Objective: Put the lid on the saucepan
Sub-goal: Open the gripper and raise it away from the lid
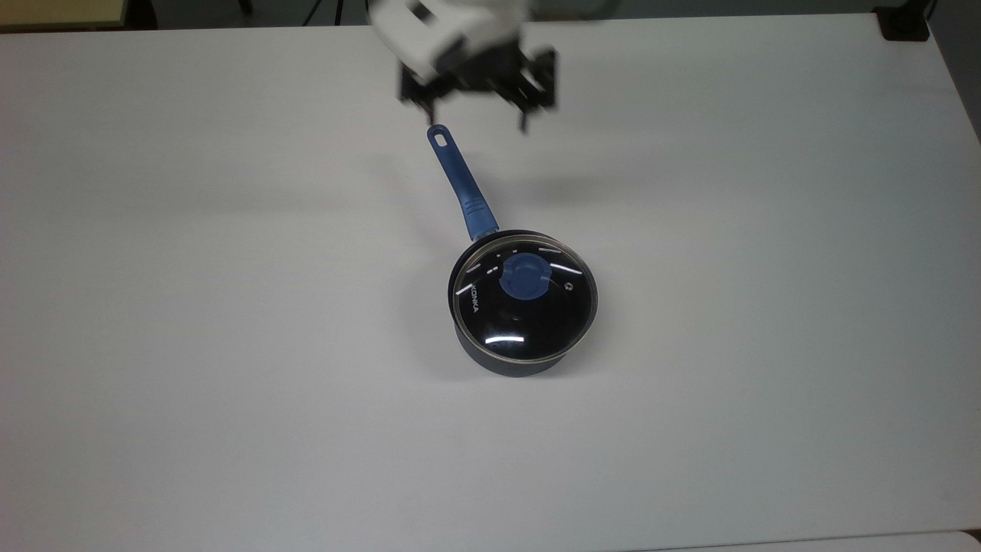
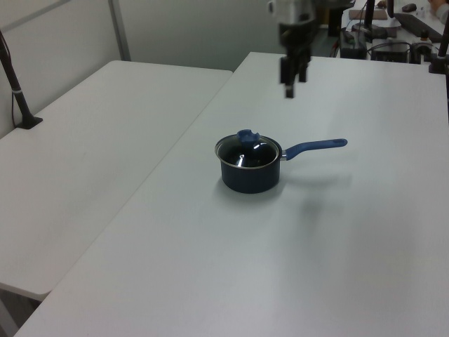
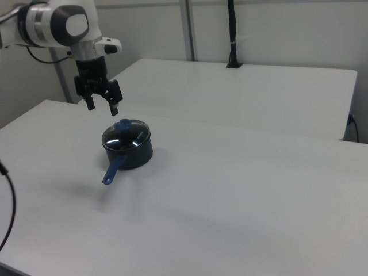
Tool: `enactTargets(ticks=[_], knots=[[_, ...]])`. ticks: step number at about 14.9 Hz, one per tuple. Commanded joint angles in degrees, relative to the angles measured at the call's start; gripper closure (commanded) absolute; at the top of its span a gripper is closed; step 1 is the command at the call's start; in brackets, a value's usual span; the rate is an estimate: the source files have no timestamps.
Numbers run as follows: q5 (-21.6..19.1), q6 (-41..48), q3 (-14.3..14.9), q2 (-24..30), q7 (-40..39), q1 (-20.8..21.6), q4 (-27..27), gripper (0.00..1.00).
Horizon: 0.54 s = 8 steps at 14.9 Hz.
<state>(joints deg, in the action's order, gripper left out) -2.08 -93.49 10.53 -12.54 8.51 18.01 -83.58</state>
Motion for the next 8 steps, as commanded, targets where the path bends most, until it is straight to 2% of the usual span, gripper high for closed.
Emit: enactTargets(ticks=[1,4,8], knots=[[3.74,0.59,-3.58,12.69,-3.06,-5.86,-13.87,0.00],[4.98,0.07,-4.47,13.69,-3.85,-9.82,-14.42,0.00],[4.98,-0.11,-4.38,12.64,-5.17,-11.94,-11.88,0.00]])
